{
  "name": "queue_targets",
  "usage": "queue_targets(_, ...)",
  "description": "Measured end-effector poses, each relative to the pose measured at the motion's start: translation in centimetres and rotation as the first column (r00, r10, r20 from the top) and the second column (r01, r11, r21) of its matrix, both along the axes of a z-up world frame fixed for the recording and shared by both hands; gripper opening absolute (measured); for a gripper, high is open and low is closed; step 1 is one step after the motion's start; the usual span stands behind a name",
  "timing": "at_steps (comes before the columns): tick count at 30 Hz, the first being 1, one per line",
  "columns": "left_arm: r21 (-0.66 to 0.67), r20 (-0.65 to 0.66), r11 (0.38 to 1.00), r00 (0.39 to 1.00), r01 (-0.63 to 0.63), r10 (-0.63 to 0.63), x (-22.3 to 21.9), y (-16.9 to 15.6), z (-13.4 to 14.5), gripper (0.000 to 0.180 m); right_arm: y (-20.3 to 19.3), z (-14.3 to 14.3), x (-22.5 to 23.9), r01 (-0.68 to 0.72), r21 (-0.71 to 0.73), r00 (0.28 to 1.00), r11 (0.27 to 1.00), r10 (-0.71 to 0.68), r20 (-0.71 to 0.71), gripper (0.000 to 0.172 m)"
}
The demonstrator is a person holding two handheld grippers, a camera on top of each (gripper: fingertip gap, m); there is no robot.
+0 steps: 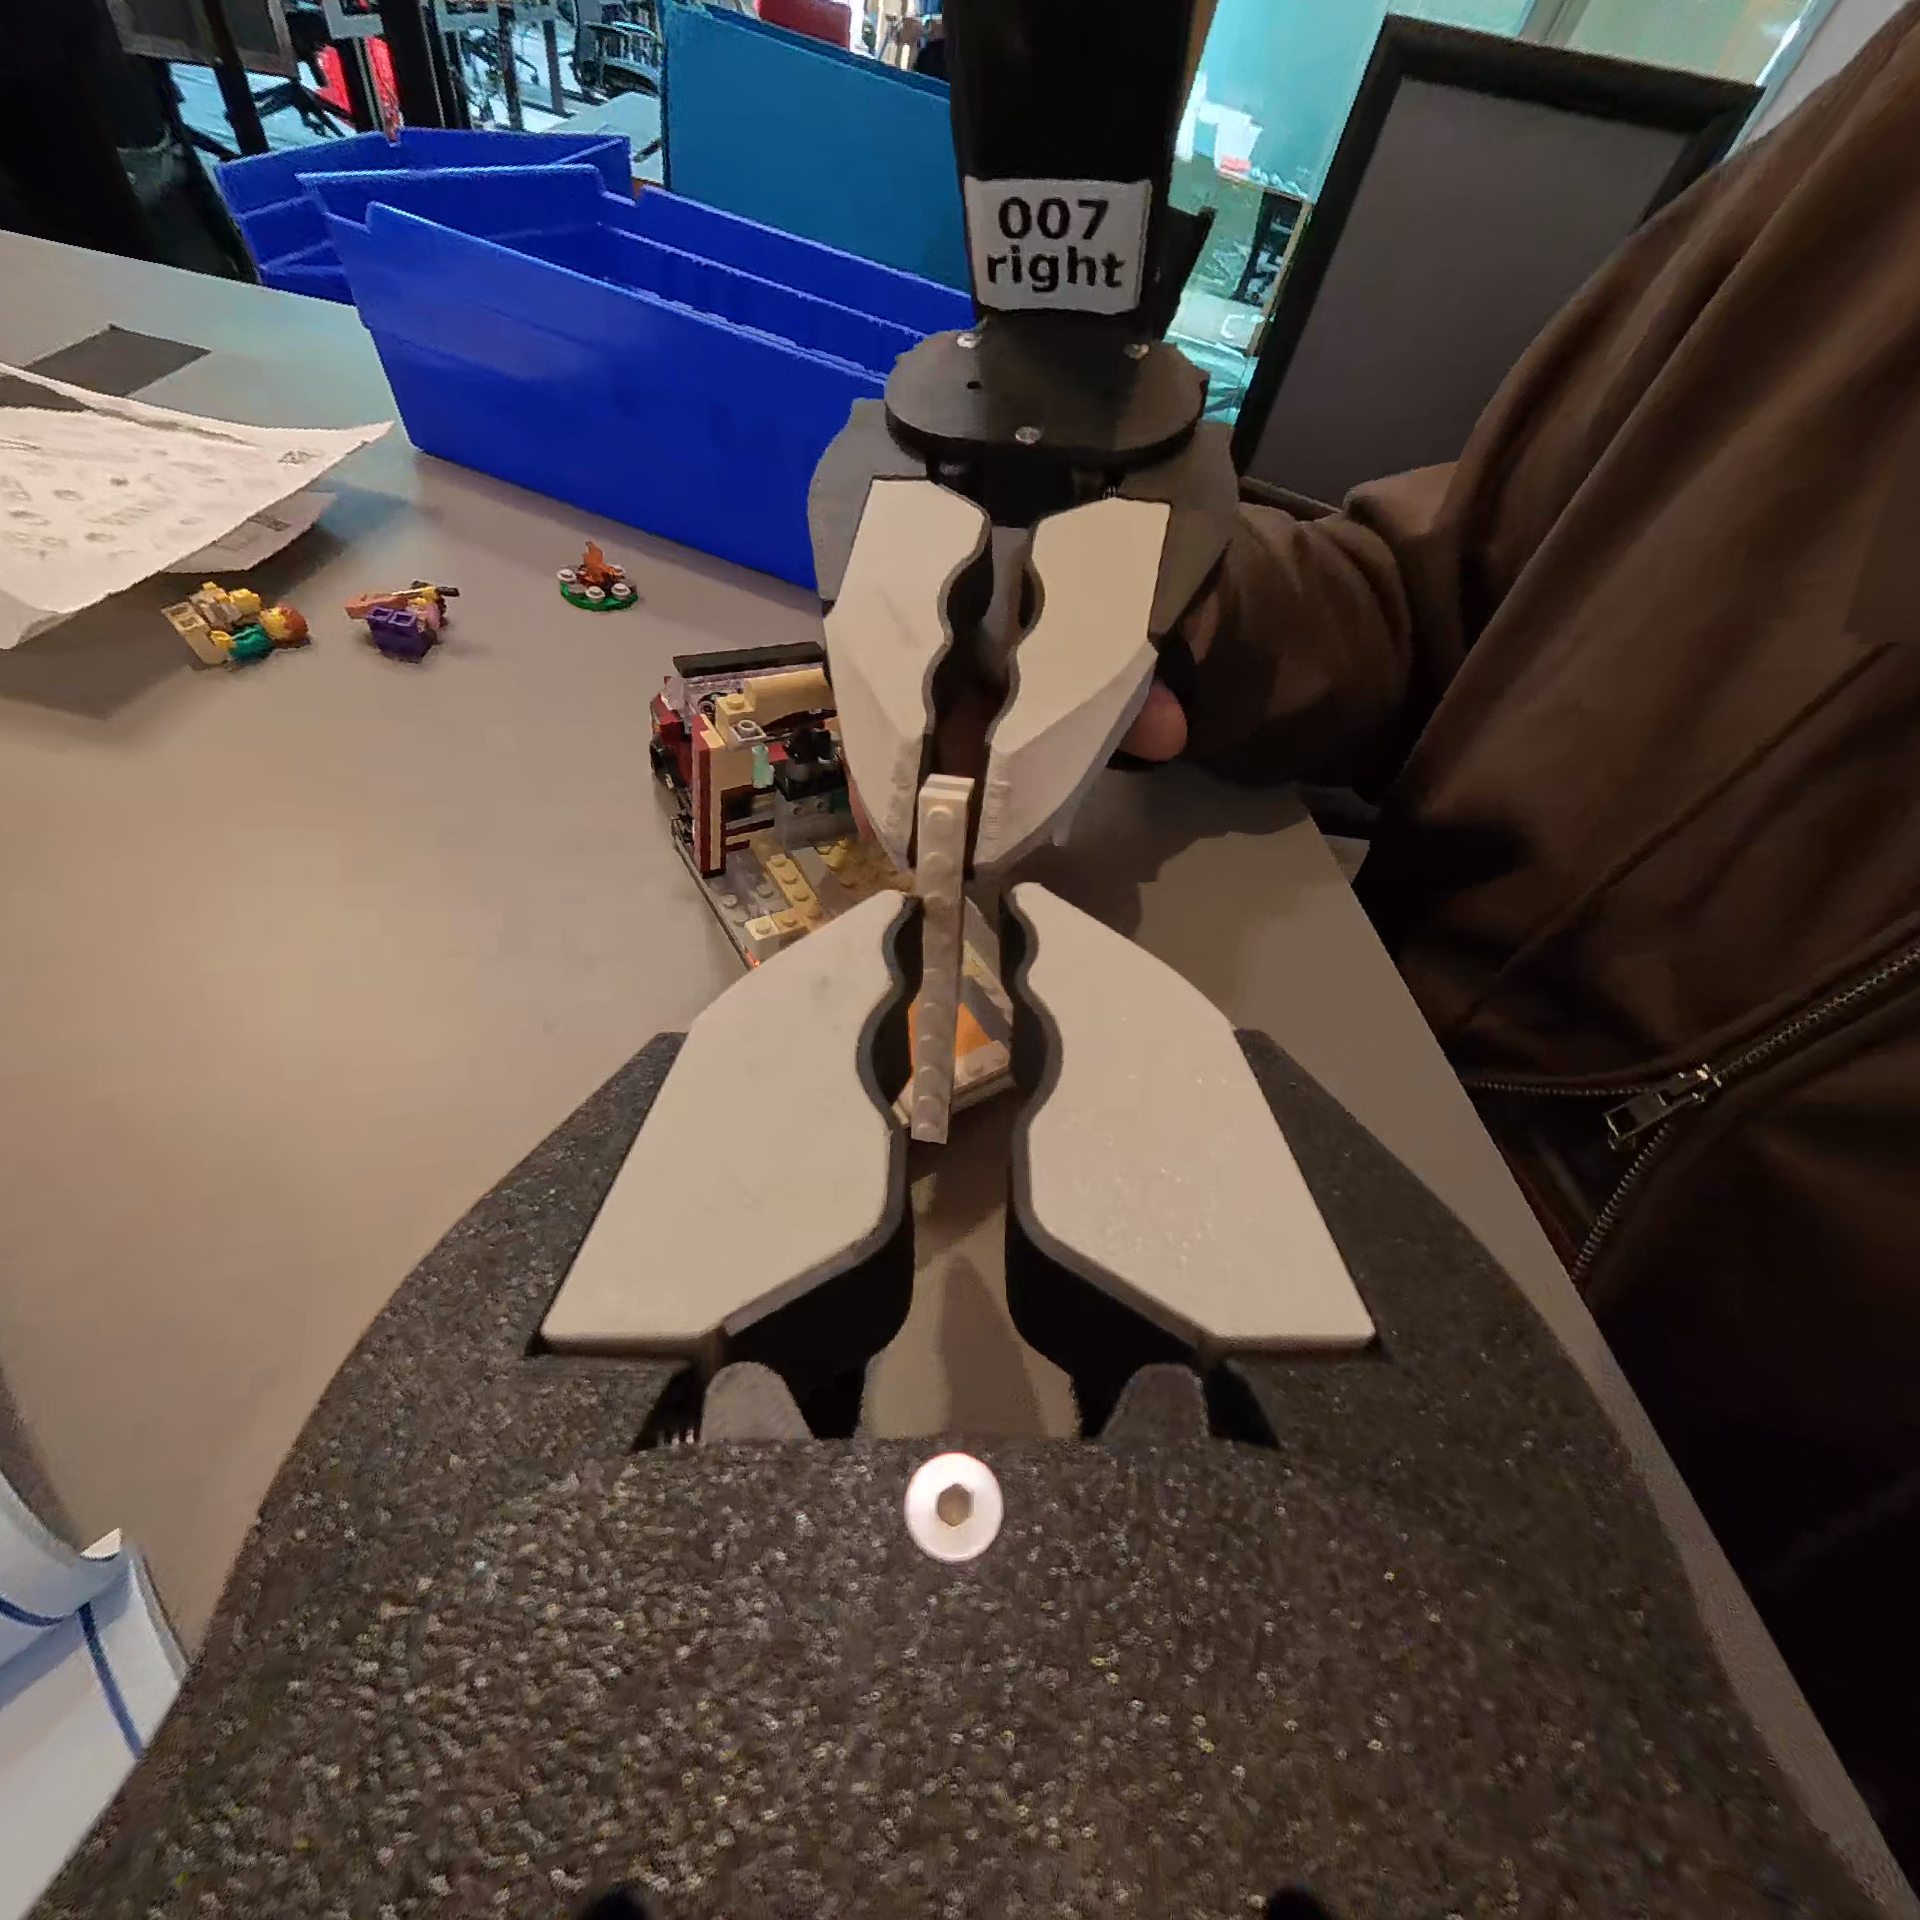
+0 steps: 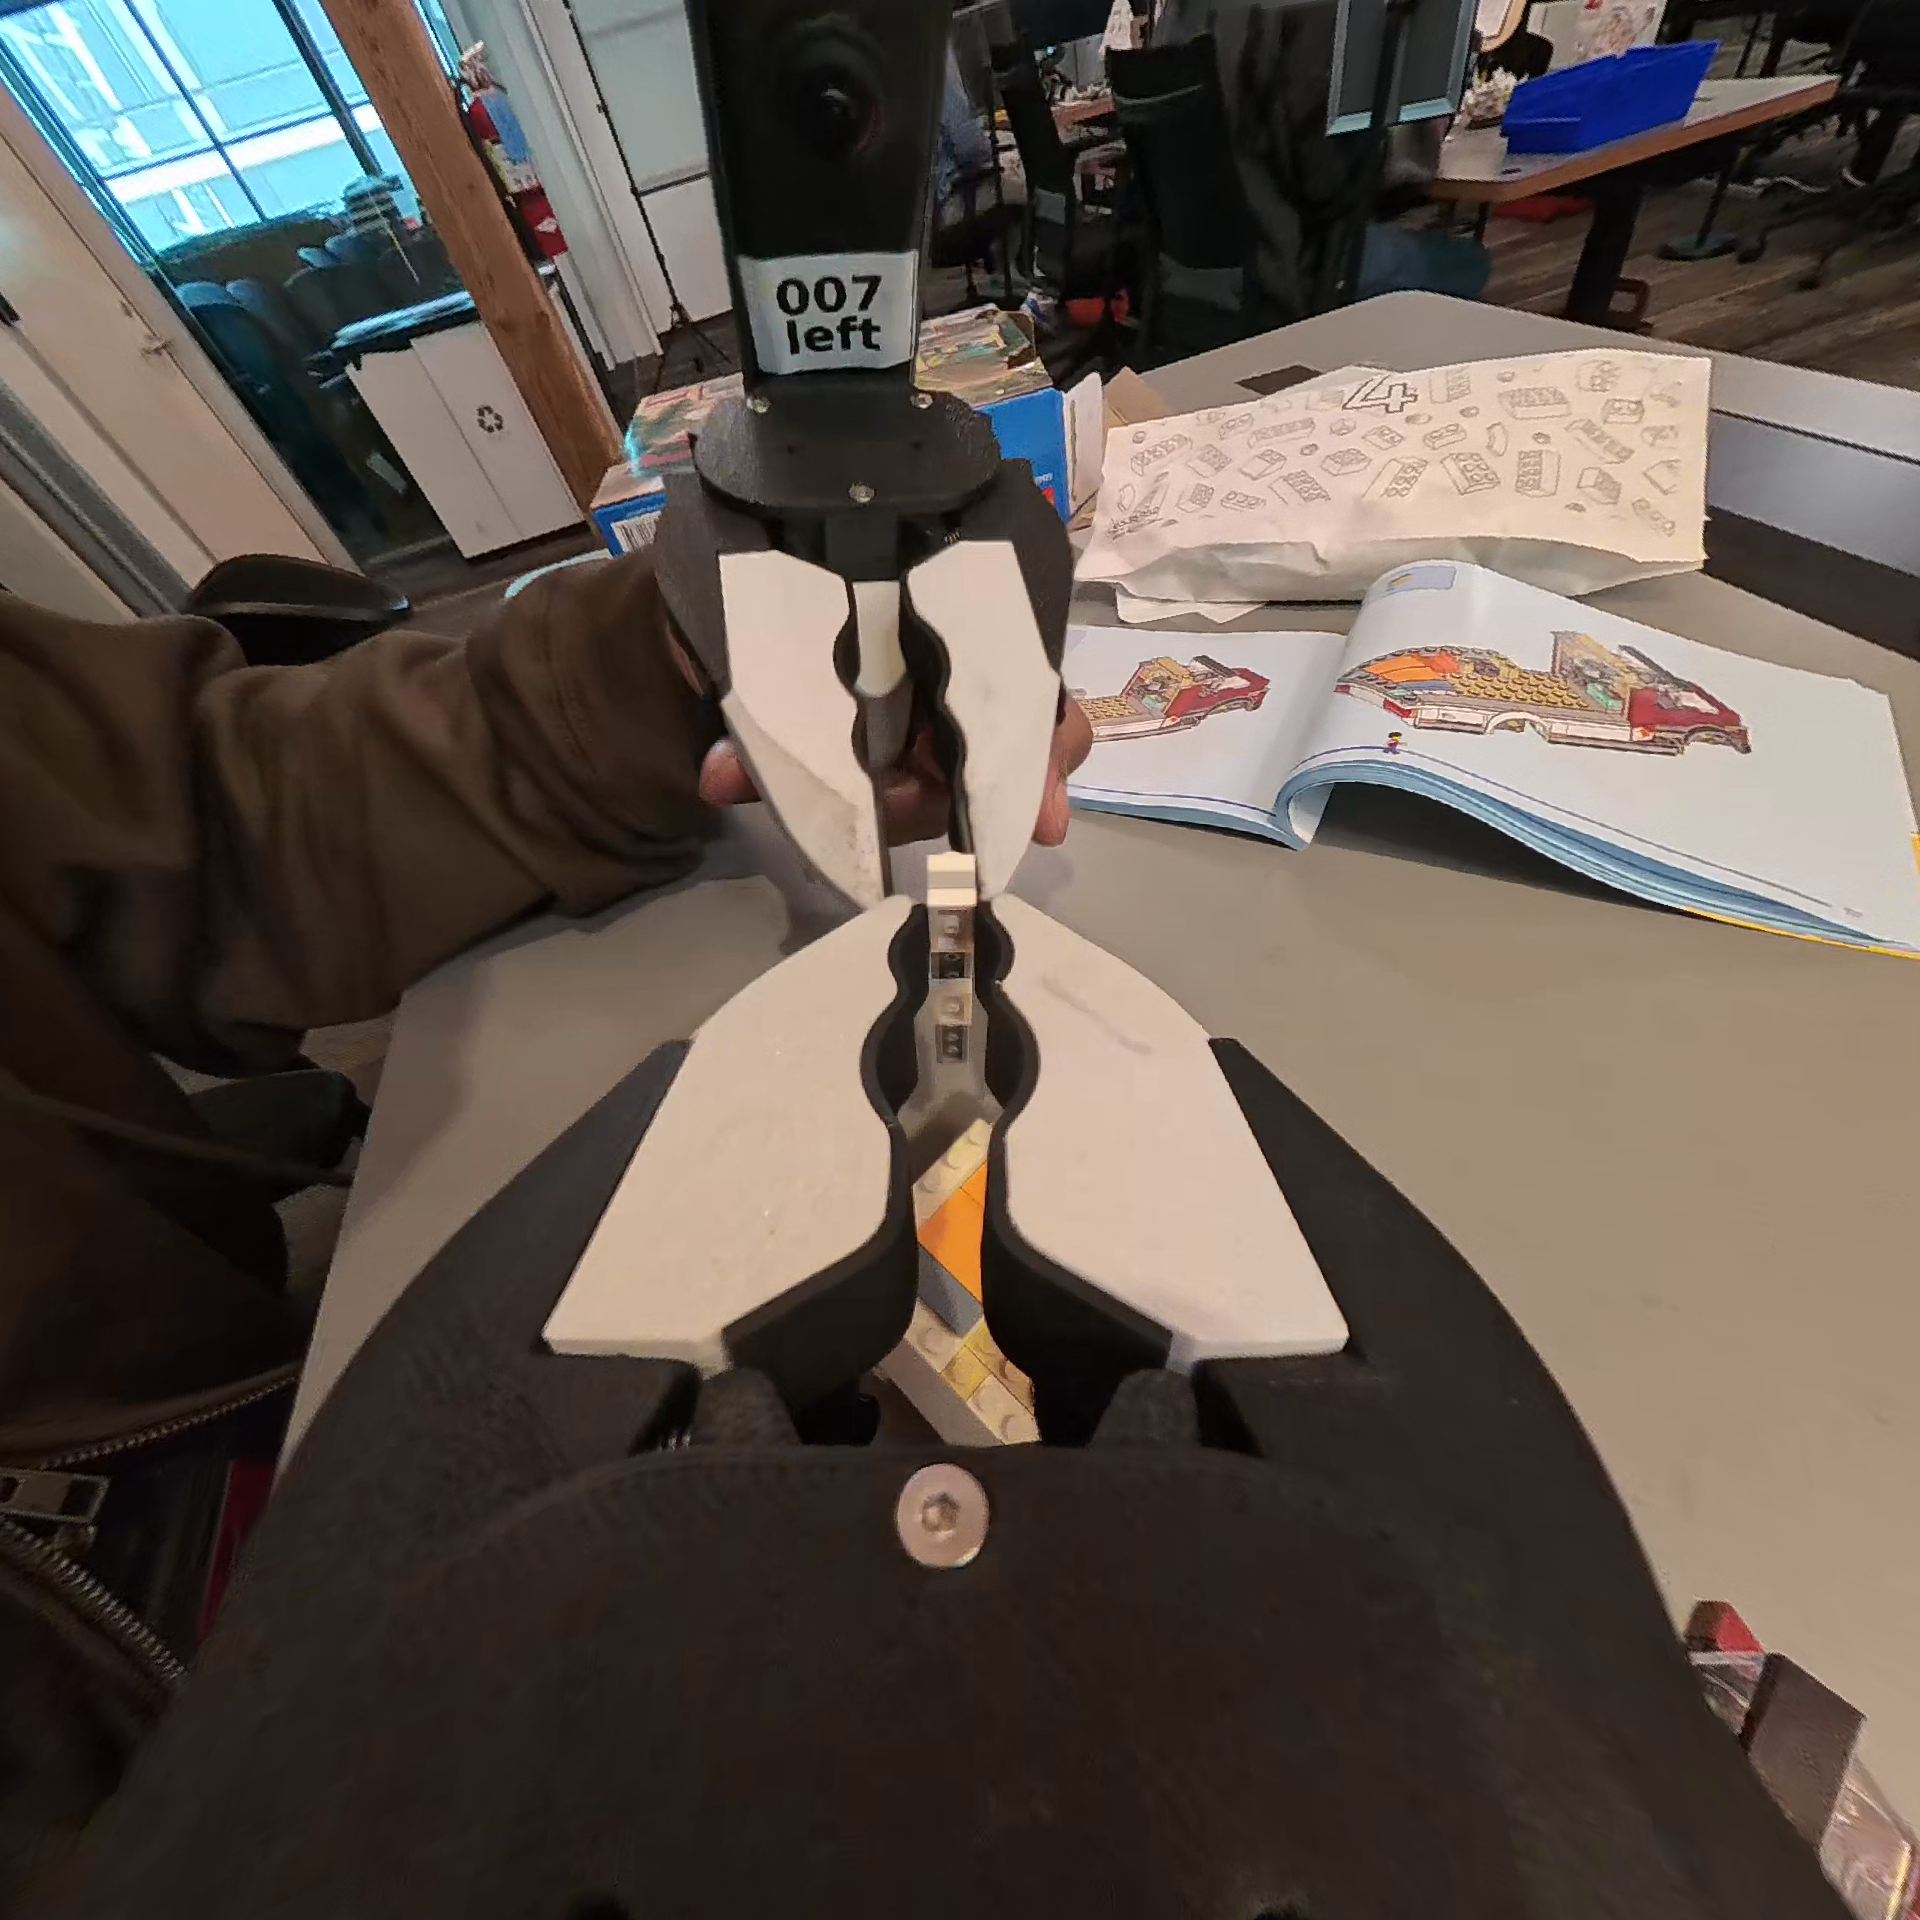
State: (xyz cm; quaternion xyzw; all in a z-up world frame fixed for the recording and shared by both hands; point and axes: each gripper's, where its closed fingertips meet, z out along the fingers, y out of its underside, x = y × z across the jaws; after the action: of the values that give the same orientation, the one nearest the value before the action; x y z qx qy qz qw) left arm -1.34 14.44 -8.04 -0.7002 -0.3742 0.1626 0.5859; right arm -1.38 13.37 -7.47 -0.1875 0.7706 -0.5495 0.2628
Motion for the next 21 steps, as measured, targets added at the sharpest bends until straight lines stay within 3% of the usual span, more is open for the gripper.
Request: queue_targets(21, 0.015, -0.066, 0.999, 0.997, 0.047, -0.046, 0.6, 0.7, 1.0, 0.009, 1.0, -1.0, 1.5, -0.088, -0.015, 0.985, 0.996, 0.085, -0.150, 0.008)
